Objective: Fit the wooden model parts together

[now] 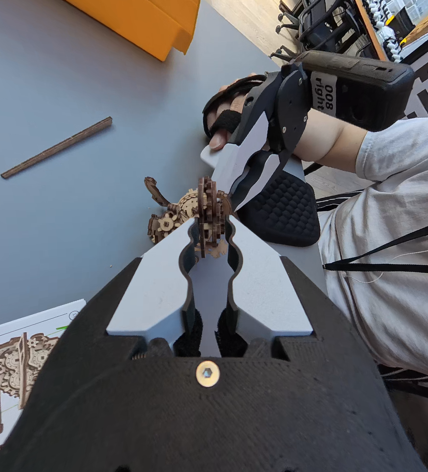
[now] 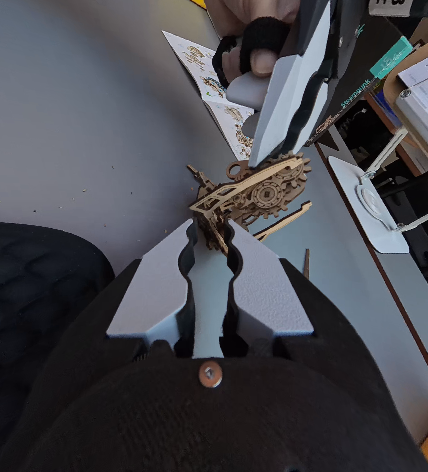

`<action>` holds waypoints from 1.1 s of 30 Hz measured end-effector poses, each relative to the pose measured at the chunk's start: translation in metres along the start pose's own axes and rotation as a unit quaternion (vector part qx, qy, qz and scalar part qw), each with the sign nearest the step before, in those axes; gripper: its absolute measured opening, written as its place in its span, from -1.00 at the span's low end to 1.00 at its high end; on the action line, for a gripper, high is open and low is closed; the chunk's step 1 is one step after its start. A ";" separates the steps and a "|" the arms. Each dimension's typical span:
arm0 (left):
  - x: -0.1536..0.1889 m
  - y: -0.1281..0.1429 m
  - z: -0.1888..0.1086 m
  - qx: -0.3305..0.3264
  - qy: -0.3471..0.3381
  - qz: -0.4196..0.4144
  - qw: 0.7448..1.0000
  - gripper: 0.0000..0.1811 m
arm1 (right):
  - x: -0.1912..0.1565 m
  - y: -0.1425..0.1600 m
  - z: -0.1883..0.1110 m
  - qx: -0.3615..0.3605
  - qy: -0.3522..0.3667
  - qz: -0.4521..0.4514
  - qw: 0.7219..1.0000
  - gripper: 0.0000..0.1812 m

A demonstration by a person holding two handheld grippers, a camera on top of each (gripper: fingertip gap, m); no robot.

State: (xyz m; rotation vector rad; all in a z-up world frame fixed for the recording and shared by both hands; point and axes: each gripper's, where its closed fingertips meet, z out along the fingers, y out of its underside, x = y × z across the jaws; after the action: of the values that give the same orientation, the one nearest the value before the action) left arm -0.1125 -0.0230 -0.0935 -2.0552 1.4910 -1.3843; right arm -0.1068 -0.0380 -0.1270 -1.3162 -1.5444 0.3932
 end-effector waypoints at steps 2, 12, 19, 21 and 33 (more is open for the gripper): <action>-0.005 0.005 0.002 -0.015 -0.012 0.008 1.000 -0.80 | -0.001 0.001 0.000 -0.002 0.002 -0.016 1.000 -0.82; -0.002 0.017 0.014 -0.061 -0.002 0.036 0.997 -0.80 | -0.003 0.004 -0.010 0.005 -0.024 -0.060 0.998 -0.90; 0.000 0.014 0.013 -0.059 0.011 0.026 0.998 -0.80 | -0.002 0.003 -0.015 0.002 -0.030 -0.080 0.996 -0.91; 0.002 0.014 0.013 -0.062 0.015 0.027 0.998 -0.80 | -0.003 0.002 -0.016 0.003 -0.036 -0.080 0.996 -0.91; 0.005 0.016 0.015 -0.051 0.028 -0.012 0.998 -0.80 | 0.002 0.004 -0.018 -0.030 -0.010 -0.123 0.992 -0.87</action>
State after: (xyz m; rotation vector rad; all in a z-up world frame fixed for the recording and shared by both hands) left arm -0.1103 -0.0392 -0.1092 -2.1187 1.5961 -1.4138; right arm -0.0893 -0.0412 -0.1217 -1.1515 -1.7234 0.2064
